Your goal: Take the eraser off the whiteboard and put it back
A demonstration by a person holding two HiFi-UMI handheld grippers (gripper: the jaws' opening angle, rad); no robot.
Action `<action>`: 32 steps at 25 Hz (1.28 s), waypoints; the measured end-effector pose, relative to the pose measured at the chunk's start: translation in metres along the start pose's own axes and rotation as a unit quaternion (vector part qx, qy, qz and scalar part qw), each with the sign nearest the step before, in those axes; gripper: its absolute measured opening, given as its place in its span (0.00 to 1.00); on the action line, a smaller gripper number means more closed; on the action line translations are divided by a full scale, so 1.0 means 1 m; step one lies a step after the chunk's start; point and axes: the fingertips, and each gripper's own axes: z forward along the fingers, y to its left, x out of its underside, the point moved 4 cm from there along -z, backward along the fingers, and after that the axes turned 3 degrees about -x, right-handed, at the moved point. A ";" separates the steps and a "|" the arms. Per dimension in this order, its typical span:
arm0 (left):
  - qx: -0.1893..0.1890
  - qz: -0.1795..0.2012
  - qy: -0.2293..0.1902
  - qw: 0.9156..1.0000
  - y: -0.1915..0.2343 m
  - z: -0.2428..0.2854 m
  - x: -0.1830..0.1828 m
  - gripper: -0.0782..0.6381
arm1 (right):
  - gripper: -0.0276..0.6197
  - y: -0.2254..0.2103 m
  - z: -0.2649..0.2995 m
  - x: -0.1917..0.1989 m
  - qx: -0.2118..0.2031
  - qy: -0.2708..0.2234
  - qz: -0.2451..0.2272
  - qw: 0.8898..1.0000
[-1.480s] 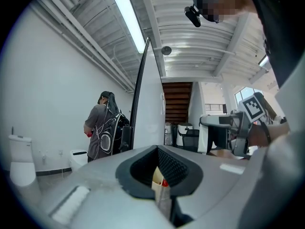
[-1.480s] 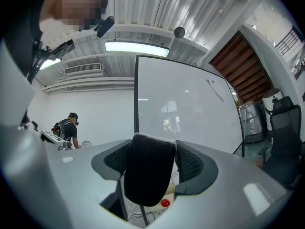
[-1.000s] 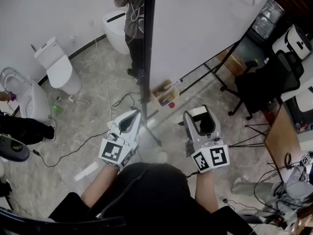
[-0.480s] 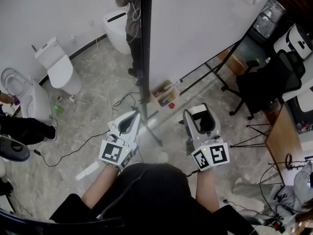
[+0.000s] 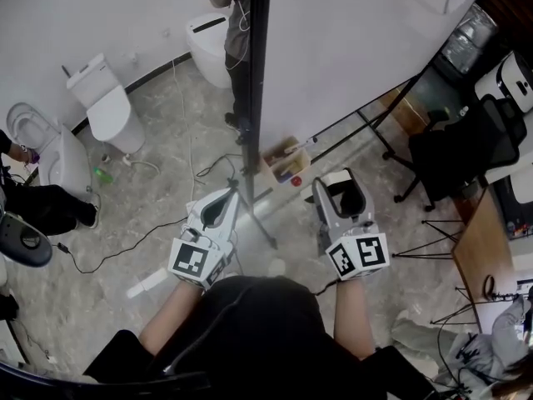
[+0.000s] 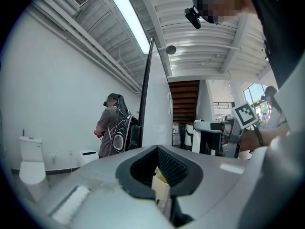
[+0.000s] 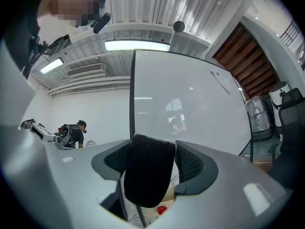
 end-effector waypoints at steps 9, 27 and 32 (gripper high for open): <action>-0.038 0.001 -0.002 0.999 0.014 -0.011 0.001 0.12 | 0.50 -0.009 0.033 0.017 -0.028 0.013 -0.005 1.000; -0.101 -0.007 0.007 0.995 0.032 -0.032 0.004 0.12 | 0.50 -0.029 0.094 0.087 -0.051 0.068 0.002 0.996; -0.111 -0.010 0.011 0.994 0.034 -0.033 0.007 0.12 | 0.50 -0.035 0.101 0.098 -0.044 0.071 0.003 0.997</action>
